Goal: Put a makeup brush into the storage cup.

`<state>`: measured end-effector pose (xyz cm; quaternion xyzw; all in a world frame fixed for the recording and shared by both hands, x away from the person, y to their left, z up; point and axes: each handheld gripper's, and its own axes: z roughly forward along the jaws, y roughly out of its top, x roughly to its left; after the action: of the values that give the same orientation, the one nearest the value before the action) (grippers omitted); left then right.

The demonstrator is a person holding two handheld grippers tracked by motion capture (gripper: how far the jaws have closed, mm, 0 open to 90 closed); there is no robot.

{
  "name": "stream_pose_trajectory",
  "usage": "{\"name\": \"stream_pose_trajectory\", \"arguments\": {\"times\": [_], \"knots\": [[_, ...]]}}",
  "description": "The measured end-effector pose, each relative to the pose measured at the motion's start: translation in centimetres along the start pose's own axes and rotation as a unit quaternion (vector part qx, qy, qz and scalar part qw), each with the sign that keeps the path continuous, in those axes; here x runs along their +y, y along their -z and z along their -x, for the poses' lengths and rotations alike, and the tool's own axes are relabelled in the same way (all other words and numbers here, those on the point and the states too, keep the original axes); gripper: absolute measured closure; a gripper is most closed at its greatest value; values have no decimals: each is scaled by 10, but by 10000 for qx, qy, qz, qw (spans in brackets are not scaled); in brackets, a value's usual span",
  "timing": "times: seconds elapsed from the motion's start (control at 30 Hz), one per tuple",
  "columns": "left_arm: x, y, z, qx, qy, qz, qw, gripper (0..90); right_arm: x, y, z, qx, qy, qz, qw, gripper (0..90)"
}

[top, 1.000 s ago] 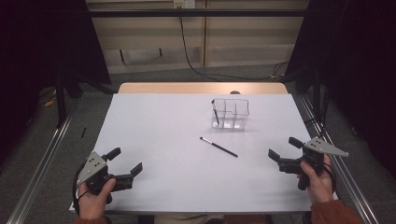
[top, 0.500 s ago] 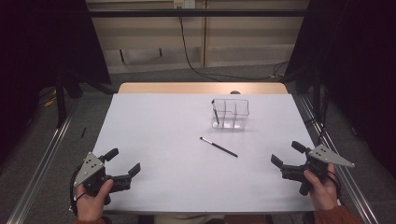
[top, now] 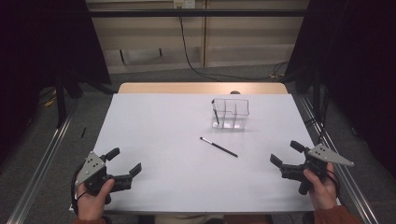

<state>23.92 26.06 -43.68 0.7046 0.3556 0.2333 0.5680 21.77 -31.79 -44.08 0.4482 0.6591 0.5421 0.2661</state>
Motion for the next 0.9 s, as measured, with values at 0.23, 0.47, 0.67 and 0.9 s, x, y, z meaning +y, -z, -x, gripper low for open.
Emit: {"name": "stream_pose_trajectory", "arguments": {"times": [0.23, 0.47, 0.67, 0.9], "knots": [[1, -2, 1, 1, 31, -31, 10000, 25, 3, -6, -4, 204, 65, -43, 9998, 22], [1, -2, -1, 52, 57, -14, 10000, 25, 10, -21, -10, 365, 168, -166, 9991, 9], [1, -3, 0, -5, 58, 16, 10000, 25, 17, -37, -14, 447, 301, -216, 9983, 4], [1, -4, -2, -36, 40, -16, 10000, 25, 28, -51, -19, 586, 368, -172, 9975, 3]]}}
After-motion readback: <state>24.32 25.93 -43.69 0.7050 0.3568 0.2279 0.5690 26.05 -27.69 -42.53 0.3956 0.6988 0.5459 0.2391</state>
